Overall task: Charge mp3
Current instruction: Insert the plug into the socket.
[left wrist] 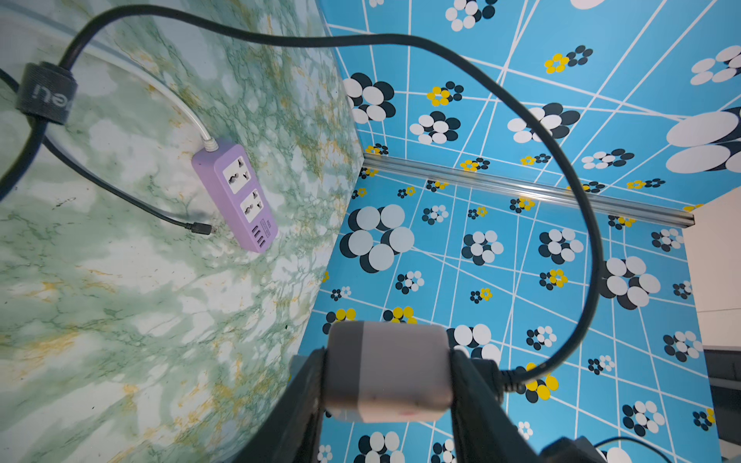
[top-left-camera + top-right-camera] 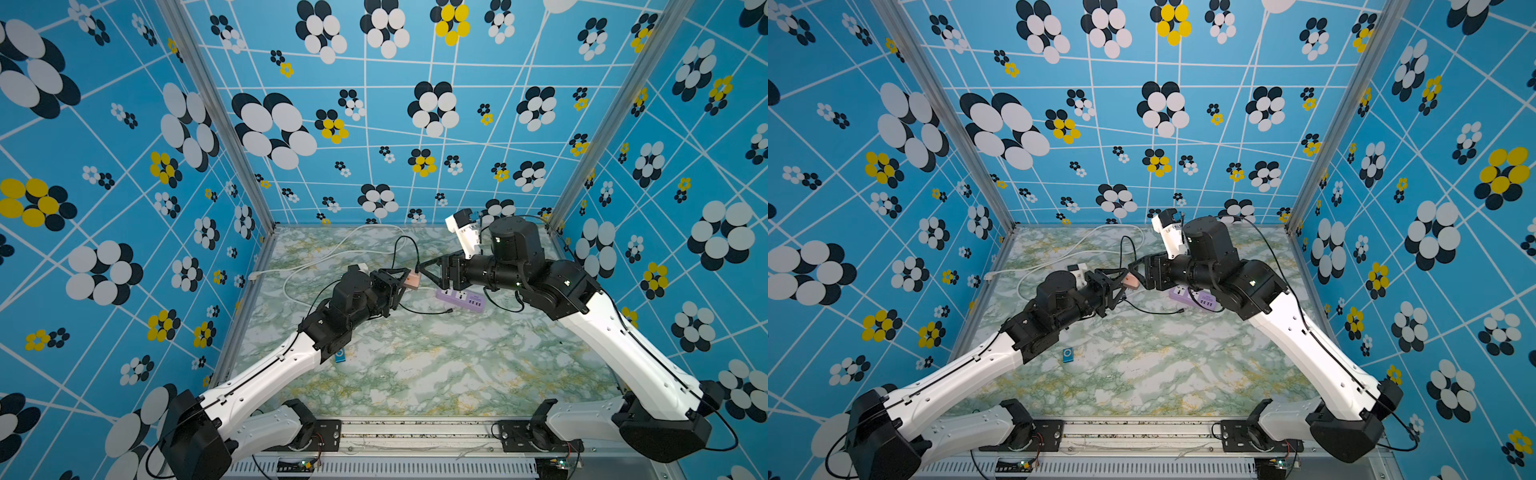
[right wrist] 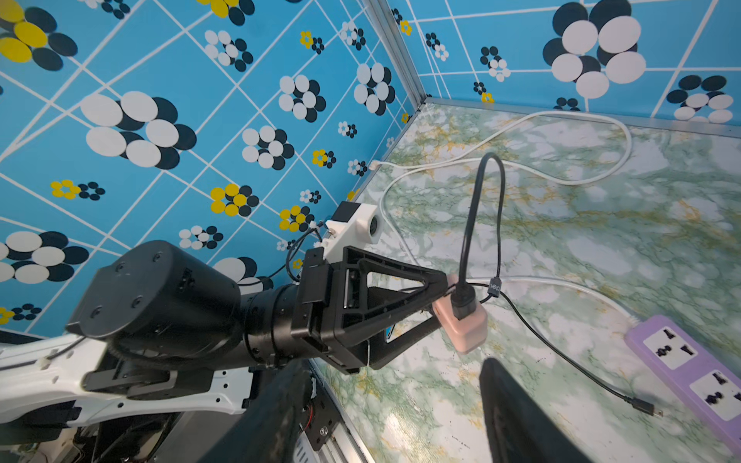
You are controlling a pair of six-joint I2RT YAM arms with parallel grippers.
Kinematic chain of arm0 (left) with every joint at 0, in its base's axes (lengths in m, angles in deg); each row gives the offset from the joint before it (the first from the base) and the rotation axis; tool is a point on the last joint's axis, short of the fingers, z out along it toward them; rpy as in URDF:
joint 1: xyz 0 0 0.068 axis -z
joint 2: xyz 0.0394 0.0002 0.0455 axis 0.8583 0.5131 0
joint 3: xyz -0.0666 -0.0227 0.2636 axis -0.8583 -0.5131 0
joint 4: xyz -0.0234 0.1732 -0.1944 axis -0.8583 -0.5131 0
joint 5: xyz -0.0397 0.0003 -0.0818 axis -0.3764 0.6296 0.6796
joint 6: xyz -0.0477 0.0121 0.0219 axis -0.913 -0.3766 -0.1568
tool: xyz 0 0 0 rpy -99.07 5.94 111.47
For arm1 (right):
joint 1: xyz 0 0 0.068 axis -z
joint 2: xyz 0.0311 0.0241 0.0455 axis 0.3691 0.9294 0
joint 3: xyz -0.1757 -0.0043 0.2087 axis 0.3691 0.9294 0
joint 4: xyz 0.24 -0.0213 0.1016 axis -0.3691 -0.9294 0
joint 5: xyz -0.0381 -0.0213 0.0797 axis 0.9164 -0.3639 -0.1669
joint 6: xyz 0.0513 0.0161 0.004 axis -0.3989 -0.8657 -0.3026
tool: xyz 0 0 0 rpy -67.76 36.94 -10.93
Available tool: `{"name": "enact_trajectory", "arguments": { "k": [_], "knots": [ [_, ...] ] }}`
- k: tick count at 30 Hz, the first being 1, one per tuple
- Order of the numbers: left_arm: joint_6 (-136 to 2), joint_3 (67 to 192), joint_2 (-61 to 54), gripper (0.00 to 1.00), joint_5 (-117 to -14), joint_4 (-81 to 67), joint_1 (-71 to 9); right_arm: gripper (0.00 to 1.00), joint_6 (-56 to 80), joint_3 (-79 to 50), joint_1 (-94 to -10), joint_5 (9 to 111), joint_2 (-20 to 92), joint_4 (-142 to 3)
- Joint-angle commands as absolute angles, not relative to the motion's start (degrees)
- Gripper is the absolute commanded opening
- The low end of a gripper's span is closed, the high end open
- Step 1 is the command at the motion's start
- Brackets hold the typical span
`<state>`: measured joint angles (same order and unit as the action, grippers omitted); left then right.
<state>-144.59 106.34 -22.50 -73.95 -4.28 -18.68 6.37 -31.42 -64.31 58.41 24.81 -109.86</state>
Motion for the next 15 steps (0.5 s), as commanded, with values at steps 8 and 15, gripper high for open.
{"name": "enact_trajectory", "arguments": {
  "k": [8, 15],
  "knots": [
    [-142.91, 107.36, -21.89, 0.0, -69.85, 0.96, -19.14, 0.75, 11.05, -27.85, -63.76, 56.31, 25.39, -112.52],
    [-143.02, 108.07, -20.7, 0.0, -68.52, 2.8, -19.14, 0.74, 12.77, -22.88, -62.33, 55.92, 24.16, -111.41]
  ]
}}
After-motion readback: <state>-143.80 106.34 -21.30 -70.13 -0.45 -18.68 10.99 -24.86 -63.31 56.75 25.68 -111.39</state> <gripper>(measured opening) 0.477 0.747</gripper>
